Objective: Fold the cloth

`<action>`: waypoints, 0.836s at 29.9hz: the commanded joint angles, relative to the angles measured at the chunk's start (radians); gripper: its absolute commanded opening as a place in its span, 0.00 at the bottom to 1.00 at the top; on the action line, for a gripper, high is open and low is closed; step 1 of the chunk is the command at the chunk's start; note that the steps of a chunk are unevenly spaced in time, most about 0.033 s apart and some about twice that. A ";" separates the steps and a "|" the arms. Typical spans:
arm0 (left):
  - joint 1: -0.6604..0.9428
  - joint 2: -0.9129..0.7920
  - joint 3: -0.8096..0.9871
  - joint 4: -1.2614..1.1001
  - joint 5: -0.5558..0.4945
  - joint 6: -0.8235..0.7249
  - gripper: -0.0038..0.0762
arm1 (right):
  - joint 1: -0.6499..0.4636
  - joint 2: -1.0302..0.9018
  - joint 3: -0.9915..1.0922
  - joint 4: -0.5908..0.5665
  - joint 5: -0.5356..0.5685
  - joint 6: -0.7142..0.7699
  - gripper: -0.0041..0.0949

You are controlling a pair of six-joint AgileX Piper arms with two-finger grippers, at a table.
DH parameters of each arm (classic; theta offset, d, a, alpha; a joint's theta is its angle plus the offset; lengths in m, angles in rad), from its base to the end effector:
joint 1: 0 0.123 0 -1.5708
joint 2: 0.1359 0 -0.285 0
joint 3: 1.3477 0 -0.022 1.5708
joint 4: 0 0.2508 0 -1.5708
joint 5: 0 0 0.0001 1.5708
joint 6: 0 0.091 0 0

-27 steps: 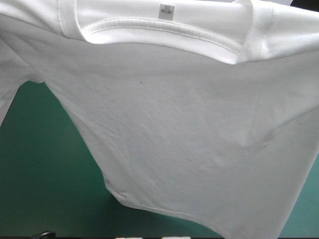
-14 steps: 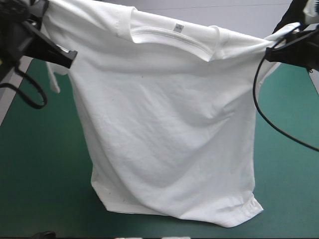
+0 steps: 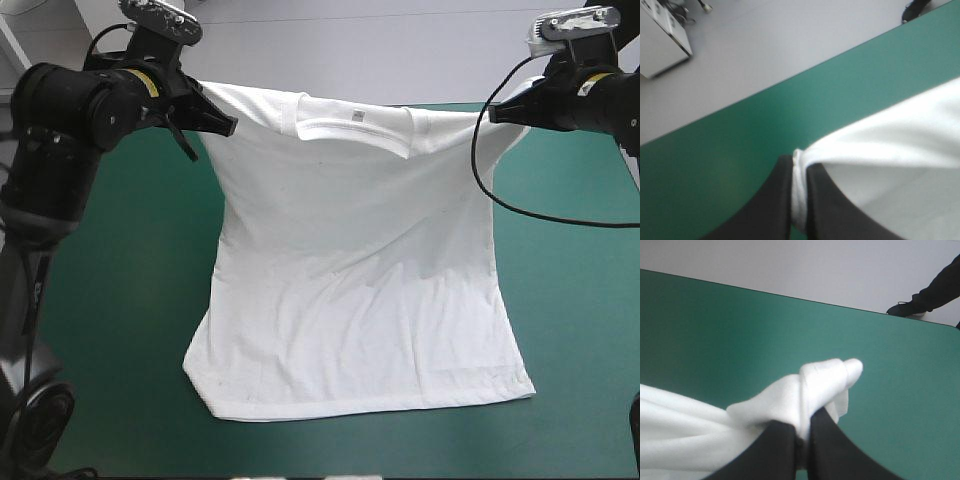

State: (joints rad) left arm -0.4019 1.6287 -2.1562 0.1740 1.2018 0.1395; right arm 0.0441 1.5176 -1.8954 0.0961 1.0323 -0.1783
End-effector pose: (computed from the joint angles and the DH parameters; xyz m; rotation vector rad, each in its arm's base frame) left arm 0.3021 -0.1125 0.5158 0.5484 2.0734 0.0585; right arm 0.3137 0.0214 0.4905 -0.2326 2.1214 0.0382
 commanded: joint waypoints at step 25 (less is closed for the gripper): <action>0.178 0.564 -0.019 -0.384 -0.493 0.130 0.02 | -0.006 0.570 -0.128 0.054 -0.277 -0.098 0.03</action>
State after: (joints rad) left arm -0.2339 2.2250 -2.1400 -0.1624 0.7857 0.2642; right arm 0.0441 2.1051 -1.9602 0.1340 0.8165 -0.2604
